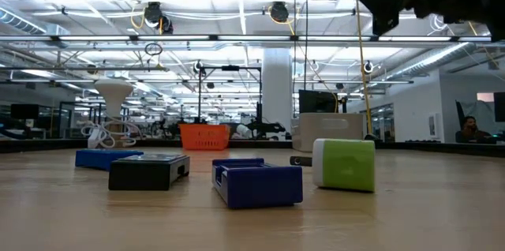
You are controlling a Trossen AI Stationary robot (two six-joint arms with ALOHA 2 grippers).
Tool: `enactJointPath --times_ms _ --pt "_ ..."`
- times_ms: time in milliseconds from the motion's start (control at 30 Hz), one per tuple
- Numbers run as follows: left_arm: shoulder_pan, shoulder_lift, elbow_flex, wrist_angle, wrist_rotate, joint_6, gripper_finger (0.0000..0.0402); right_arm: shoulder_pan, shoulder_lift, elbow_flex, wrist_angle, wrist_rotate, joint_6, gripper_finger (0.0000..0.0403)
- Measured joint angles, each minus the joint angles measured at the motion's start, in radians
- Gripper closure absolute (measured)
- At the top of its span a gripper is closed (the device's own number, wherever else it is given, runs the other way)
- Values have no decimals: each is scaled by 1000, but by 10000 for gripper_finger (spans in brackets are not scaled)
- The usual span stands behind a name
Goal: Pick & Place Office items
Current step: Put the red charger adapter into the gray bin
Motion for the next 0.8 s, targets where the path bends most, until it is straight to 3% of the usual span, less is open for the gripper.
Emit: enactJointPath --times_ms 133,467,800 --pt "2 0 -12 27 14 20 181 11 37 42 68 -2 8 142" --pt "7 -1 -12 42 55 26 180 32 127 132 108 -78 11 37" --pt "13 -1 -12 60 74 16 179 32 253 226 106 -29 -25 38"
